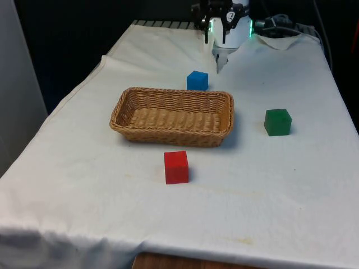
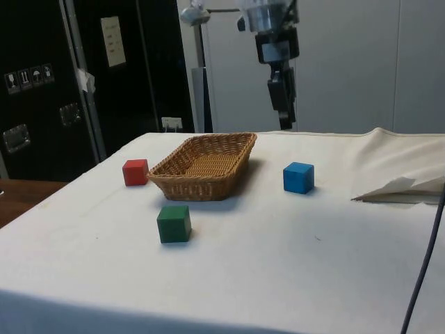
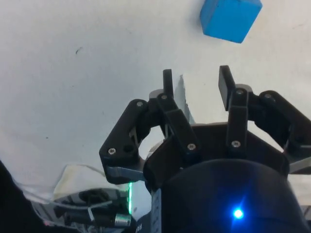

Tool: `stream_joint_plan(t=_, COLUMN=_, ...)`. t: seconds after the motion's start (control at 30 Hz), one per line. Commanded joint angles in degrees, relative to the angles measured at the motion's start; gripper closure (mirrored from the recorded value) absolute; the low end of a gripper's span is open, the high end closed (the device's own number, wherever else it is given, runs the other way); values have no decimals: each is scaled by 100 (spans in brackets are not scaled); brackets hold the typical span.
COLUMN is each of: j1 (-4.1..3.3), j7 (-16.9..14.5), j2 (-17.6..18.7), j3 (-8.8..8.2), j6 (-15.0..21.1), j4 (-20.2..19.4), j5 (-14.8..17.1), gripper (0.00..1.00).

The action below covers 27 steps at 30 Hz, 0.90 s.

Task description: Pick up exactly two blocks and place them into the basket.

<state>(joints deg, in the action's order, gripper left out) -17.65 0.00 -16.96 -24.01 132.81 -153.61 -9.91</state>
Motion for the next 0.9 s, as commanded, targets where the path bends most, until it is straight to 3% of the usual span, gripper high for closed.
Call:
stream_joint_plan(t=0.0, j1=40, j7=-11, j2=-40, j3=-29, j6=155, j4=-103, j5=-80, gripper=100)
stream_joint_plan(t=0.03, j1=0, j7=-23, j2=-6, j3=-34, j6=69, j4=-52, j5=-11, gripper=100)
stream_joint_plan(t=0.07, j1=46, j7=-23, j2=-40, j3=-57, j6=229, j4=-149, j5=-92, gripper=100)
stream_joint_plan(t=0.13, j1=52, j7=-63, j2=-34, j3=-138, j6=413, j4=-275, j5=-120, gripper=100)
stream_joint_plan(t=0.3, j1=11, j7=-115, j2=-17, j3=-178, j6=481, j4=-327, j5=-57, gripper=100)
stream_joint_plan(t=0.4, j1=29, j7=-103, j2=-23, j3=-178, j6=573, j4=-378, j5=-92, gripper=100)
stream_joint_plan(t=0.6, j1=29, j7=-189, j2=115, j3=-321, j6=1060, j4=-647, j5=-63, gripper=100)
stream_joint_plan(t=0.63, j1=11, j7=-166, j2=97, j3=-298, j6=945, j4=-613, j5=-57, gripper=100)
stream_joint_plan(t=0.67, j1=29, j7=-212, j2=149, j3=-355, j6=1157, j4=-688, j5=-57, gripper=100)
stream_joint_plan(t=0.87, j1=11, j7=-332, j2=344, j3=-550, j6=1656, j4=-882, j5=-23, gripper=100)
